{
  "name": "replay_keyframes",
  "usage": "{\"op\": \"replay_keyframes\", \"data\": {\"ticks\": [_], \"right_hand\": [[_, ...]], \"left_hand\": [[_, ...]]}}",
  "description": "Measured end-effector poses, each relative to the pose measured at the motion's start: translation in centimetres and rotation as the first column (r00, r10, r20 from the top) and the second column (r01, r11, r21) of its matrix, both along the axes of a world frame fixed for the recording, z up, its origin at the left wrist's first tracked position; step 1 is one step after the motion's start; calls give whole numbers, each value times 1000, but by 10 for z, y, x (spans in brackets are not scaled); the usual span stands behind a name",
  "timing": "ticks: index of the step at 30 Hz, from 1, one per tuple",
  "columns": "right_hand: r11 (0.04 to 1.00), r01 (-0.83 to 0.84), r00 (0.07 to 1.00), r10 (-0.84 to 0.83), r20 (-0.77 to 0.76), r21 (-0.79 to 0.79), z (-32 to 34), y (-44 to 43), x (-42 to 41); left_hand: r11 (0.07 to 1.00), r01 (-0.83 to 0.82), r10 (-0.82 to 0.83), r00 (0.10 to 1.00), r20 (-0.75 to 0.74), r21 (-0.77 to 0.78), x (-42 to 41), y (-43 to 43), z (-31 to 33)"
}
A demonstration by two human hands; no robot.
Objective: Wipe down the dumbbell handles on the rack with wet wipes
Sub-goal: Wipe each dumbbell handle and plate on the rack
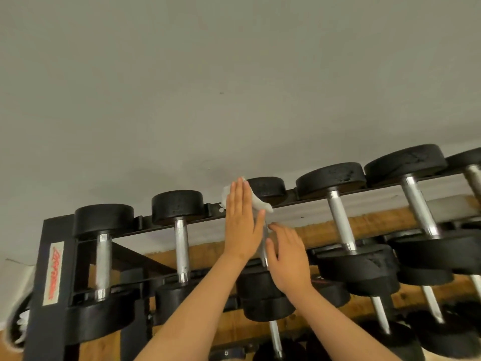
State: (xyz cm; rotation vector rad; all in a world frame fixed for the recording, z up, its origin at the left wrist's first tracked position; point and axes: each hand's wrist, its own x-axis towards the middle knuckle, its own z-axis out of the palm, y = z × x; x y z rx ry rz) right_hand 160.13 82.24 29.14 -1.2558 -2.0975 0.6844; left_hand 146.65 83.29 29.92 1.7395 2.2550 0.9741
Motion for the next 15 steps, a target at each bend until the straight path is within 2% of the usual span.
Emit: {"op": "replay_keyframes", "data": {"ticks": [4,8,11,15], "right_hand": [[999,17,1000,-17,-3,-32,0,-1,0],[999,22,1000,-22,0,-46,1,-2,1],[997,32,999,-31,5,-67,0,-2,0],[995,39,999,-39,3,-94,1,-2,0]], "left_hand": [[998,-67,64,989,133,18,-11,12,2],[987,-138,110,950,293,77,9,-1,-5],[981,-182,145,912,385,63,0,6,-5],[984,-158,110,907,407,86,-8,8,-5]]}}
